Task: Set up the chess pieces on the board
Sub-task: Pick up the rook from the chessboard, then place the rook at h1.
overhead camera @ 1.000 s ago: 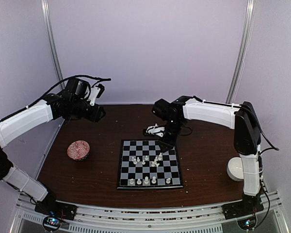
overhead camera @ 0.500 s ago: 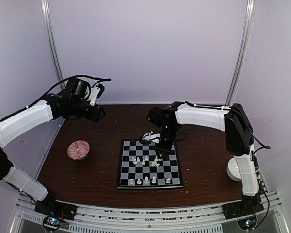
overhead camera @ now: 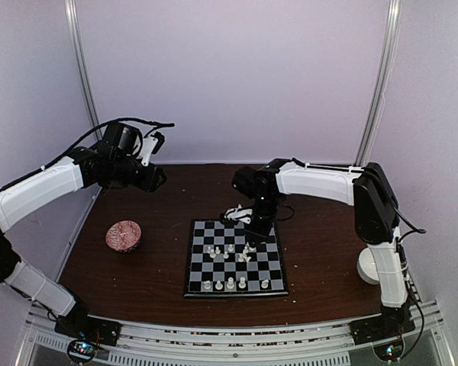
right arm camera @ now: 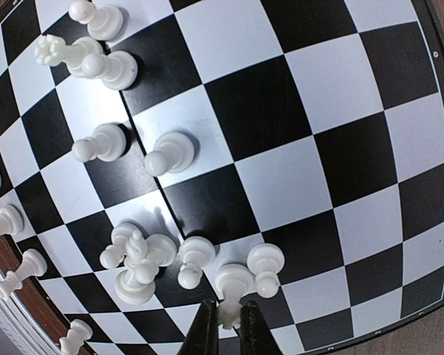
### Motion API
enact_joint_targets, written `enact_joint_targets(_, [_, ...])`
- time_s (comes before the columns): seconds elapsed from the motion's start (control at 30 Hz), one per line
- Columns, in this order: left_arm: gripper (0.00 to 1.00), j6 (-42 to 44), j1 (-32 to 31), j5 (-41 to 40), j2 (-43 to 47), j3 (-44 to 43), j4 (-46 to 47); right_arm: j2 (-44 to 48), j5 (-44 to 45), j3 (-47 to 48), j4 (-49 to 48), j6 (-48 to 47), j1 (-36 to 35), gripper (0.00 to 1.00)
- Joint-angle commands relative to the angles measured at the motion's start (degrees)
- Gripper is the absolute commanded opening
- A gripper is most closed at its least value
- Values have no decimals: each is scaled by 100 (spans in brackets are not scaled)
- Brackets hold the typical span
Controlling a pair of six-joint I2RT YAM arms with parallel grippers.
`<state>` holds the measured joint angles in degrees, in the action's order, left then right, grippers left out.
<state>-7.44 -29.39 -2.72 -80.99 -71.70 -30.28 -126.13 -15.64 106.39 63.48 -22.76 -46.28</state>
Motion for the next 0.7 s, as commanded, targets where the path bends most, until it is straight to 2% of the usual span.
enact_joint_targets(0.0, [41,32,60,74,-43,-177,75,442,78,-257,73,-5,-27,7])
enact_joint_targets(0.3, [41,32,65,153,-102,-179,75,1702,326,-1919,-430,2,51,6])
enact_joint_targets(0.5, [40,-11,73,223,-142,-177,75,2501,-41,-3016,-888,-182,33,7])
enact_joint_targets(0.53, [40,-21,72,222,-149,-177,75,2753,-170,-3380,-1066,-278,-66,6])
enact_joint_targets(0.67, [41,-21,70,208,-169,-179,75,2985,-226,-3653,-1234,-451,-397,7])
